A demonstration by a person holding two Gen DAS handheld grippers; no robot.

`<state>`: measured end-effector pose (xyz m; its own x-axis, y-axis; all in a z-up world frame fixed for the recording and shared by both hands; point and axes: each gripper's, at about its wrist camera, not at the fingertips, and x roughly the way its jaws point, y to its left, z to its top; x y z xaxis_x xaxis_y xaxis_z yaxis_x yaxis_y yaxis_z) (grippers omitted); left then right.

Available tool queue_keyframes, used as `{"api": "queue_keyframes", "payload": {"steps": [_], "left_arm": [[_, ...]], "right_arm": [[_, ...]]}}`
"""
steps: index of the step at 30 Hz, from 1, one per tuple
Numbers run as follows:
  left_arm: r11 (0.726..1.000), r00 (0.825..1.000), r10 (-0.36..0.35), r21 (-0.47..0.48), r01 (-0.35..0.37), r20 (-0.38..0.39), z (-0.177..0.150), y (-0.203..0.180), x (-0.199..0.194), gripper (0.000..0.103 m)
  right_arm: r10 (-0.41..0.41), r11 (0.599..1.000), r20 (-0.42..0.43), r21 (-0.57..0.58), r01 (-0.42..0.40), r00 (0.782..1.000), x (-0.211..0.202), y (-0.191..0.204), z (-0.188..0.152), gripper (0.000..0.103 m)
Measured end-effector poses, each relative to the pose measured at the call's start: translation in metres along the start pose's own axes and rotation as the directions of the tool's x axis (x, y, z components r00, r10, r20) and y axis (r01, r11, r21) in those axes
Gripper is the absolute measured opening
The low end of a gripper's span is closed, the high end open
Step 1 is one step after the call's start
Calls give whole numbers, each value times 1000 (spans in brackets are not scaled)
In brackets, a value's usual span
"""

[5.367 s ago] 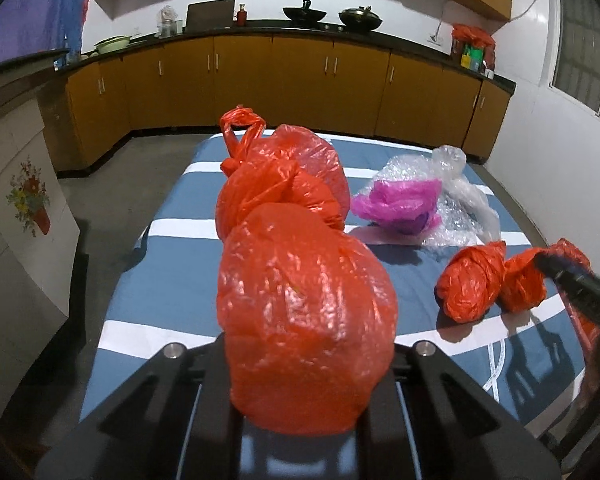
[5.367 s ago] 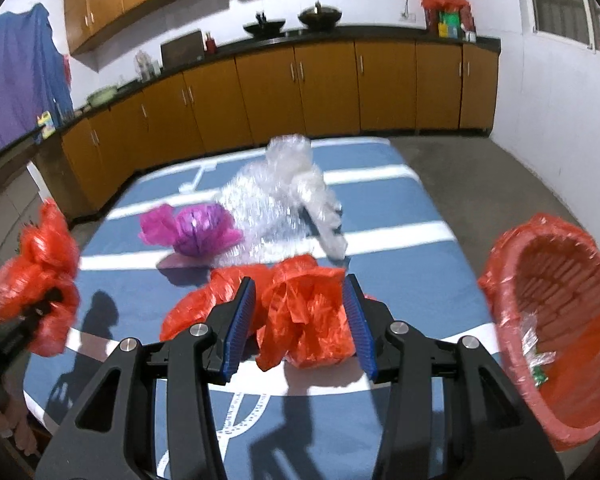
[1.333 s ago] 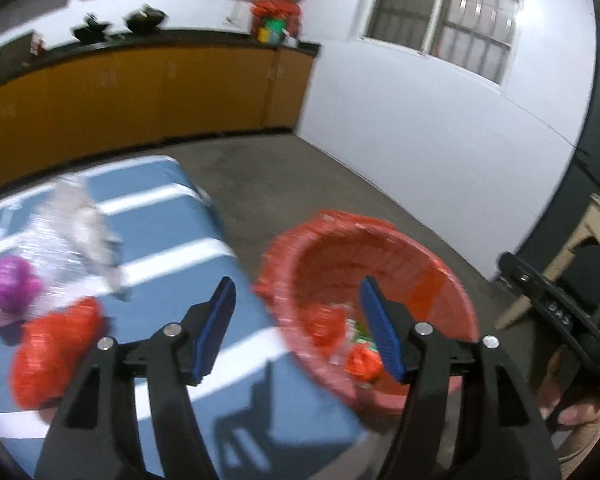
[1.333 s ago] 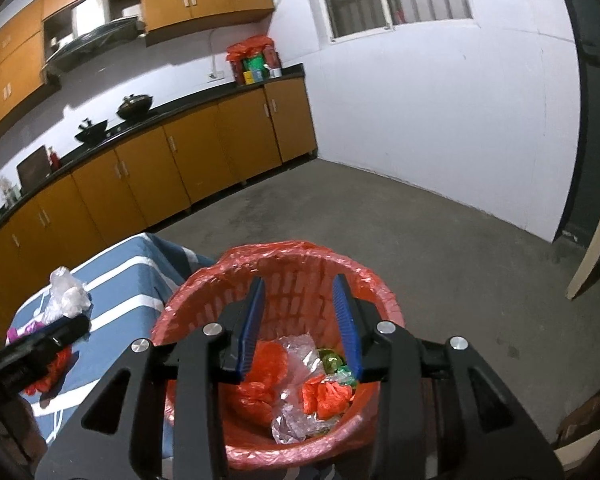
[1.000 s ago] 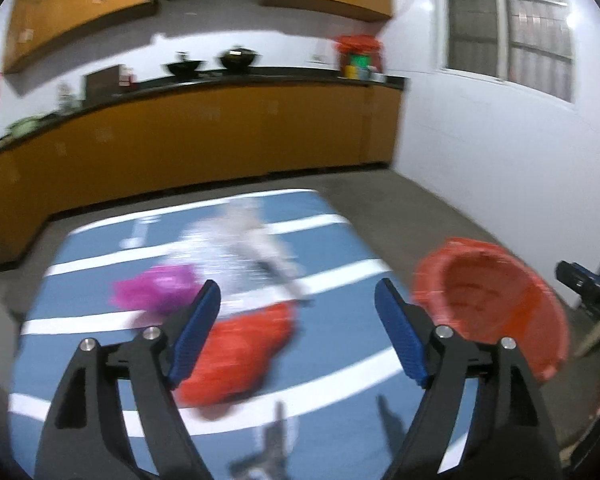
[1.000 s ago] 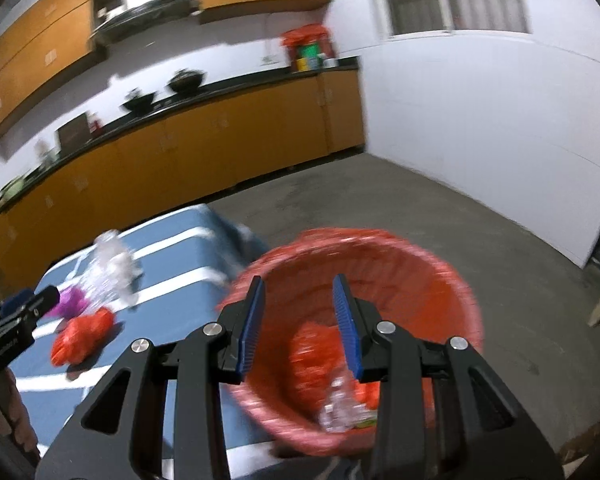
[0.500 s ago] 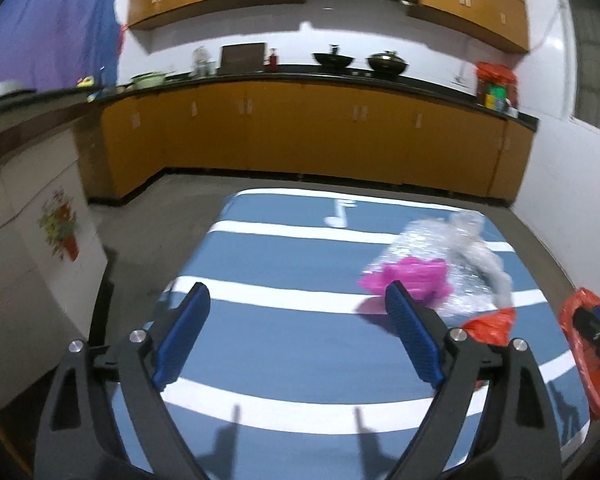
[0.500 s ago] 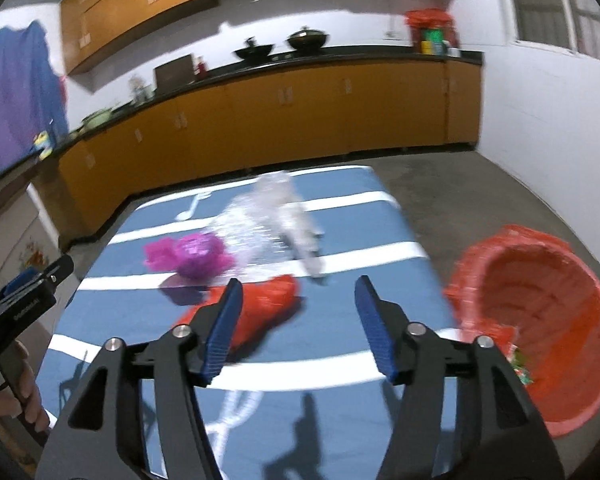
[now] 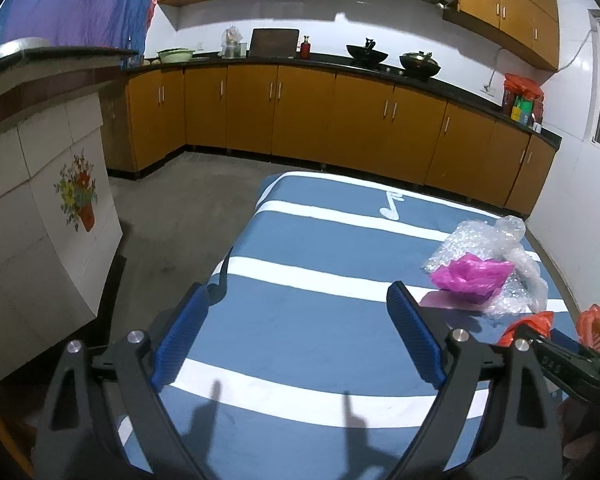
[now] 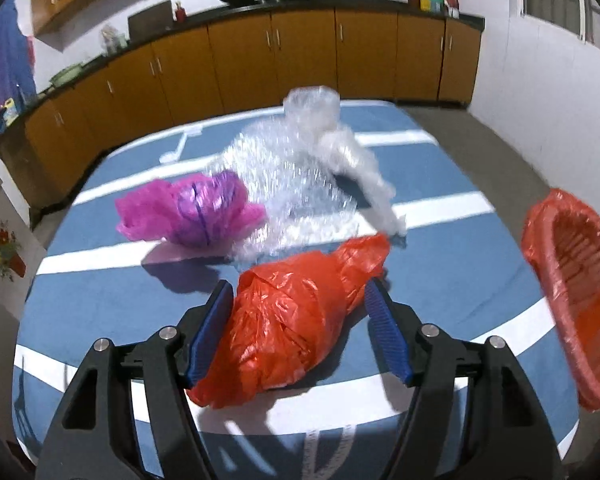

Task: Collect trash
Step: 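Move the right gripper back to the table and close it on a red bag, then close the left gripper on the pink bag while the right holds the red bag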

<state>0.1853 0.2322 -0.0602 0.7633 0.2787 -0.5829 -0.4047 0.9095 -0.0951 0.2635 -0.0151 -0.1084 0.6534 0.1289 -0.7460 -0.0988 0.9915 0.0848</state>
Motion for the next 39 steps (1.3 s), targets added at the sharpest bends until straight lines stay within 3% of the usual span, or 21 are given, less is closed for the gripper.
{"api": "queue_keyframes", "payload": {"steps": [5, 11, 14, 22, 28, 33, 37, 39], "left_arm": [[1000, 1000, -18, -1, 18, -18, -4, 0, 7, 89], [998, 999, -48, 31, 49, -16, -4, -15, 7, 89], [997, 998, -66, 50, 67, -16, -3, -24, 7, 89], [978, 984, -173, 113, 176, -35, 3, -69, 17, 89], [942, 965, -256, 209, 262, -57, 7, -126, 32, 89], [929, 967, -241, 267, 256, -86, 13, -165, 57, 89], [926, 967, -197, 294, 238, -161, 14, -183, 91, 88], [925, 962, -179, 299, 235, -205, 10, -184, 104, 79]], "right_arm": [[20, 1000, -8, -14, -20, 1000, 1, 5, -4, 66], [74, 995, -9, -68, -74, 997, -4, 16, -7, 46], [101, 992, -9, -81, -102, 995, -10, 13, -9, 41], [67, 996, 61, -63, -63, 996, -39, -27, -14, 39], [23, 1000, 101, -12, -21, 995, -55, -65, -12, 39], [9, 1000, 103, 12, -11, 995, -57, -83, -13, 39], [7, 1000, 98, 29, -10, 995, -54, -92, -14, 39], [8, 999, 96, 39, -12, 995, -53, -97, -15, 39]]}}
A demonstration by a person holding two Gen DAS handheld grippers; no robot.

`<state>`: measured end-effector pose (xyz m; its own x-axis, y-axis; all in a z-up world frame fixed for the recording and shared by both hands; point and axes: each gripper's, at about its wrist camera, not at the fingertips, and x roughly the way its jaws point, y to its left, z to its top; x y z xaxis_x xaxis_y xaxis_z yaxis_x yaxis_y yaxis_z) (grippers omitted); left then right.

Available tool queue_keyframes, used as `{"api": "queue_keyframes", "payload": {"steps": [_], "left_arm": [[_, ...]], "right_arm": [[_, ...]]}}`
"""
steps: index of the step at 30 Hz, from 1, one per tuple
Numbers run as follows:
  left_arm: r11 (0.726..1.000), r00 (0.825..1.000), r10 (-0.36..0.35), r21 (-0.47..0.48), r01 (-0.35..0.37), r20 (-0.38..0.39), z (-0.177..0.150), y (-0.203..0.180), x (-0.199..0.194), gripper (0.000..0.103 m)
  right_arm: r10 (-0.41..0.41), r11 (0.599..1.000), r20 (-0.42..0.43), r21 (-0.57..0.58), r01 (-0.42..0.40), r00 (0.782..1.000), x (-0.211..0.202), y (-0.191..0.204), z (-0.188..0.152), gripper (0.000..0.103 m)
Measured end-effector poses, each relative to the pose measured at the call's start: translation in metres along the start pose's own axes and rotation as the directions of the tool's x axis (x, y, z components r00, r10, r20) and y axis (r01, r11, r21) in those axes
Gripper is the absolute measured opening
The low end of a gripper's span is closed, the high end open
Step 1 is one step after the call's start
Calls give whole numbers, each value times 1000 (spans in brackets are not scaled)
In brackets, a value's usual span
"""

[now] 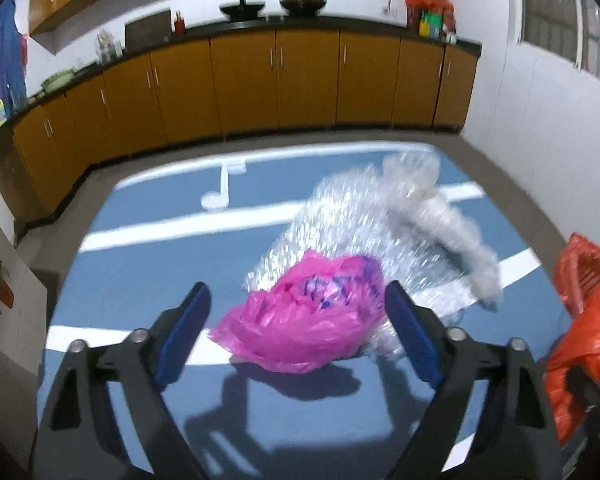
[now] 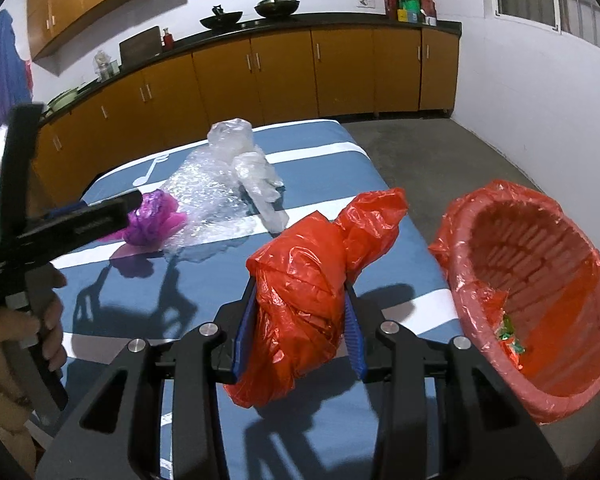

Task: Collect trash
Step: 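Close the left gripper on the pink bag while the right holds the red bag, then carry the pink bag and red bag toward the red basket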

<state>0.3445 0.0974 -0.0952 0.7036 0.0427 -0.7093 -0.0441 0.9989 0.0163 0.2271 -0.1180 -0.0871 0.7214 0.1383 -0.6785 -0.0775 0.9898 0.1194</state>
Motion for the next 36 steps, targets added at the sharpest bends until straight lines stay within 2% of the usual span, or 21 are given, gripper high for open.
{"api": "queue_keyframes", "payload": {"steps": [4, 10, 14, 18, 22, 23, 36], "left_arm": [[999, 998, -35, -29, 33, -59, -12, 8, 12, 76], [993, 991, -101, -64, 96, -92, -27, 16, 10, 63], [991, 988, -120, -72, 113, -101, -37, 19, 7, 47], [991, 987, -128, -62, 122, -100, -42, 19, 5, 23], [989, 988, -133, -73, 127, -83, -44, 24, -1, 11], [989, 988, -133, -77, 127, -78, -45, 25, -3, 4], [984, 992, -122, -128, 125, 30, -49, 50, -56, 4]], "right_arm": [[2, 1000, -1, 11, -2, 1000, 0, -4, 0, 39], [7, 1000, 7, 11, -7, 1000, -3, -5, 0, 39], [6, 1000, 12, 13, -6, 1000, -6, -5, -1, 39], [6, 1000, 17, 8, -6, 1000, -9, -2, -1, 39], [5, 1000, 22, 6, -6, 1000, -12, -1, -1, 39], [5, 1000, 24, 6, -5, 1000, -13, -1, -1, 39], [14, 1000, 76, 22, -16, 997, -38, -7, 5, 39]]}}
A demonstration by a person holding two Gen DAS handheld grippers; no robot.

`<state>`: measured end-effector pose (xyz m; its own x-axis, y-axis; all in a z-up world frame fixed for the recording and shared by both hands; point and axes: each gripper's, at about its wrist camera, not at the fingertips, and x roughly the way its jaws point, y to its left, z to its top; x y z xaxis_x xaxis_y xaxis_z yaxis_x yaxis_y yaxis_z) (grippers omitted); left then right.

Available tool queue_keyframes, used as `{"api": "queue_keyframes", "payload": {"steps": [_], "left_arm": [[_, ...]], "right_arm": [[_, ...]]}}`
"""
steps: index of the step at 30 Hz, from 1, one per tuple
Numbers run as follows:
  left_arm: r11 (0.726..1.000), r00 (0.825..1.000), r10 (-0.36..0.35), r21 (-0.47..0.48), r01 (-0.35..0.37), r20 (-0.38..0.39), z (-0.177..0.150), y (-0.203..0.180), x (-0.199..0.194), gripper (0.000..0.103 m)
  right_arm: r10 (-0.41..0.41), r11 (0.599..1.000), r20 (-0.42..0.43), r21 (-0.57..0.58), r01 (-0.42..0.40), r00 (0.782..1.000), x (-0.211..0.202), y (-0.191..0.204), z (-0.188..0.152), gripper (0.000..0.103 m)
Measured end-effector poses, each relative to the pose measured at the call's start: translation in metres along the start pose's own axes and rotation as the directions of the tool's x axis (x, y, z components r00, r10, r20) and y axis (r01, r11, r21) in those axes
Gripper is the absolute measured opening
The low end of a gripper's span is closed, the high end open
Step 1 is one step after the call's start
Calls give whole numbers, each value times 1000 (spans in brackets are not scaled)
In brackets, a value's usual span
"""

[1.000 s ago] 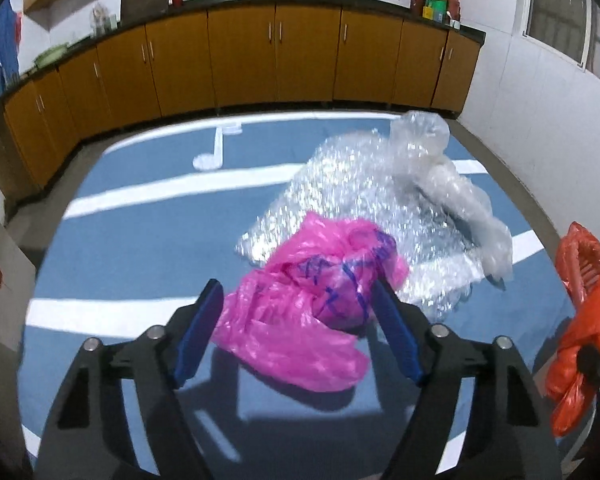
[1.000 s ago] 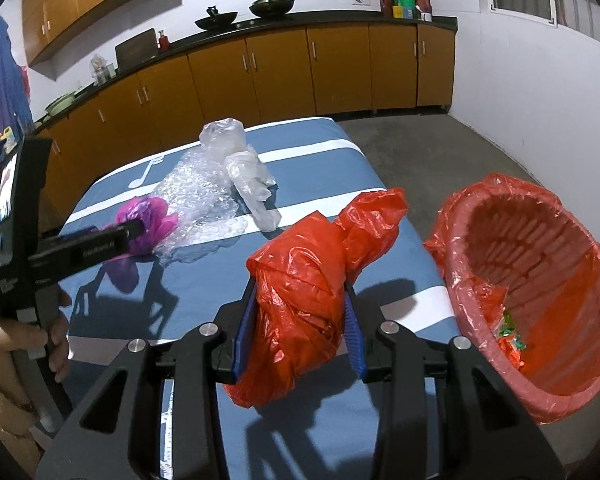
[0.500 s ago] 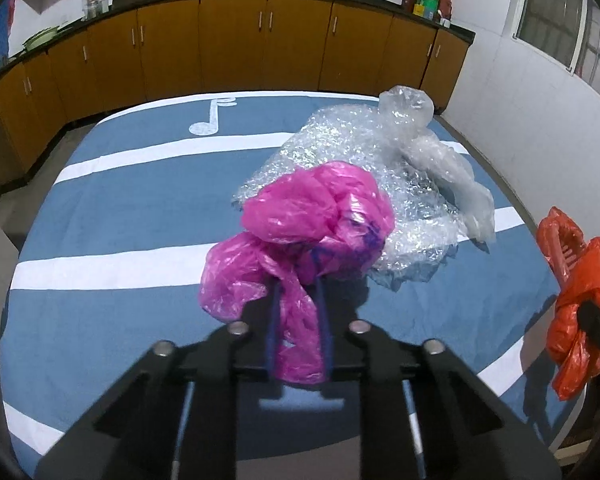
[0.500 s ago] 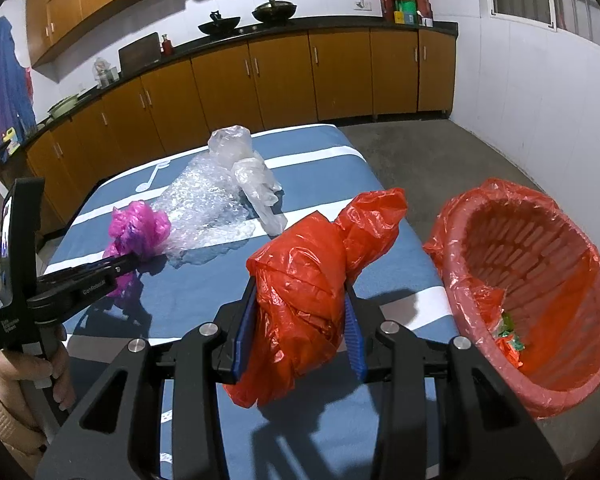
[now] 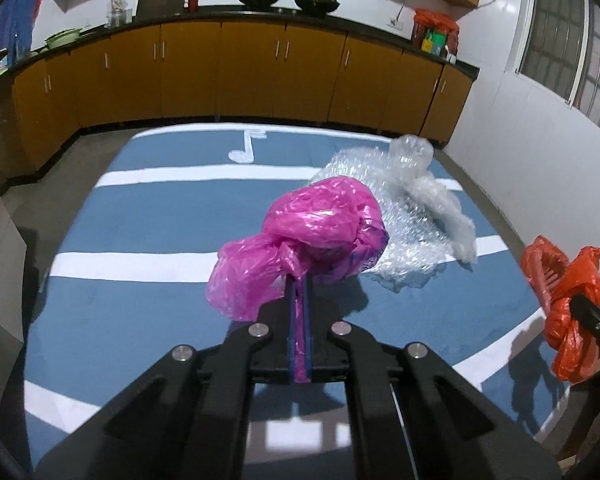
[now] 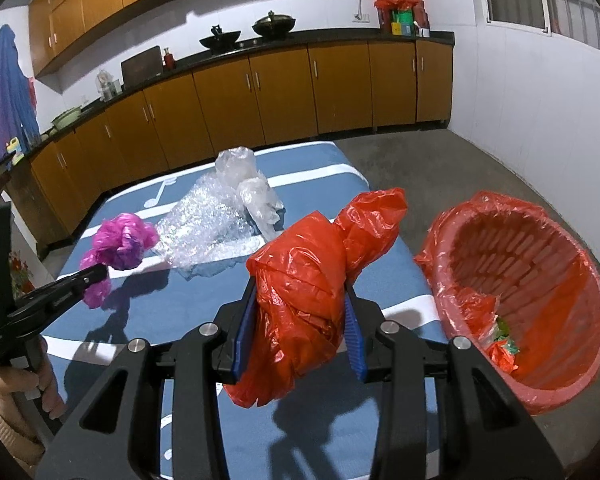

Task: Collect trash
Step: 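Carry the pink bag and red bag toward the red basket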

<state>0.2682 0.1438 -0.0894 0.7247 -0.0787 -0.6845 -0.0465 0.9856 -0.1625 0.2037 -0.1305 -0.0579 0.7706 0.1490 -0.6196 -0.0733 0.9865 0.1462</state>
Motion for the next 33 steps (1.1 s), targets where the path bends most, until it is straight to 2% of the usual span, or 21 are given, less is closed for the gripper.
{"api": "queue_keyframes", "payload": {"steps": [6, 13, 33], "left_arm": [[999, 998, -35, 7, 35, 46, 5, -12, -28, 4], [995, 992, -96, 41, 93, 87, 10, -42, -51, 4], [956, 957, -277, 122, 267, 82, 8, -144, -66, 4]], "right_arm": [[-7, 1000, 33, 25, 6, 999, -15, -12, 5, 39], [-37, 998, 75, 48, 33, 996, -32, -31, 10, 39], [-156, 983, 148, 118, 139, 977, -71, -93, 10, 39]]}}
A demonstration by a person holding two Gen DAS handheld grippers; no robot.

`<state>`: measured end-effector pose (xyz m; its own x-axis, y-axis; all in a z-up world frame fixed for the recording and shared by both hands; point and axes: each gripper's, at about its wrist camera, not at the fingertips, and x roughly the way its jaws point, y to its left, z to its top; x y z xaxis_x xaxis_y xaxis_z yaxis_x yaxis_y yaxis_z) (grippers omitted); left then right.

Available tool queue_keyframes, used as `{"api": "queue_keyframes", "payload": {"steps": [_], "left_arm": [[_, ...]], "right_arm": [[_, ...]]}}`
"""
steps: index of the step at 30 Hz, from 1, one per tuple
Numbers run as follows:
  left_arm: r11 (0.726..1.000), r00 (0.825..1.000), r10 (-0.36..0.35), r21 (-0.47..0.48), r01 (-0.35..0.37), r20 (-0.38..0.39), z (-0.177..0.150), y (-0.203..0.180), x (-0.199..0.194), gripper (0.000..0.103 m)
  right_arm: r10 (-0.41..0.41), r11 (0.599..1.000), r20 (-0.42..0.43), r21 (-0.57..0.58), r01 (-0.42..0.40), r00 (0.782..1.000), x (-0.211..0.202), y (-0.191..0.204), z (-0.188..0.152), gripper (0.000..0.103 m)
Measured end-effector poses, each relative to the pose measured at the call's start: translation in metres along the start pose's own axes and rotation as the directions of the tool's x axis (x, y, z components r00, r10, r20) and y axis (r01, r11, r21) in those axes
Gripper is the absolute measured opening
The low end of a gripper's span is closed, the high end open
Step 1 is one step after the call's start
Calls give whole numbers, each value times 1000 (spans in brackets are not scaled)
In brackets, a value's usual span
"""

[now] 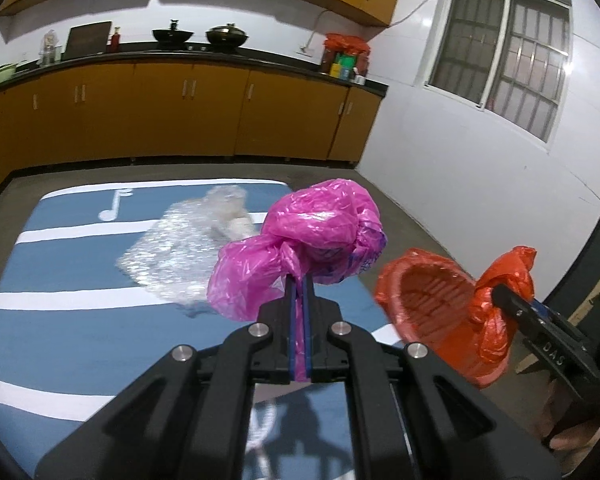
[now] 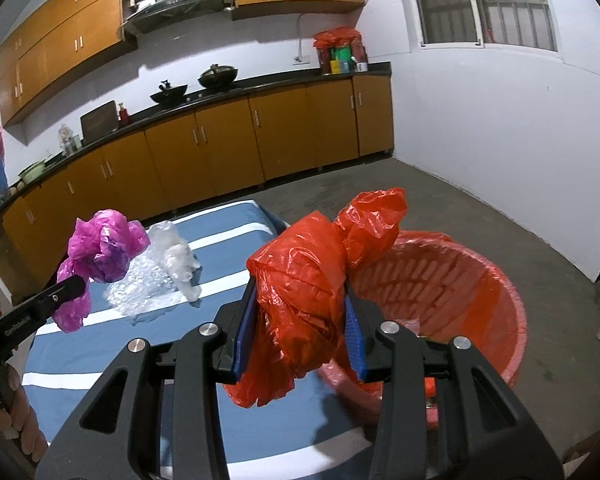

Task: Collect trash
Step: 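Carry the pink bag and red bag toward the red basket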

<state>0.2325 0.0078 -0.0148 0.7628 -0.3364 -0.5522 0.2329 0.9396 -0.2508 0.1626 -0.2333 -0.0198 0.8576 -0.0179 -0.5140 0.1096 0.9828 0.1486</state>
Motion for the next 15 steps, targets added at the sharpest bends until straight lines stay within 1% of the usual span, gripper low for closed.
{"api": "queue_keyframes", "payload": {"steps": [8, 15], "left_arm": [[997, 998, -68, 20, 68, -15, -2, -34, 11, 4], [991, 991, -128, 40, 129, -39, -5, -66, 26, 4]], "right_arm": [[-40, 999, 19, 33, 39, 999, -6, -26, 2, 39], [-80, 995, 33, 69, 78, 996, -9, -49, 4, 39]]}}
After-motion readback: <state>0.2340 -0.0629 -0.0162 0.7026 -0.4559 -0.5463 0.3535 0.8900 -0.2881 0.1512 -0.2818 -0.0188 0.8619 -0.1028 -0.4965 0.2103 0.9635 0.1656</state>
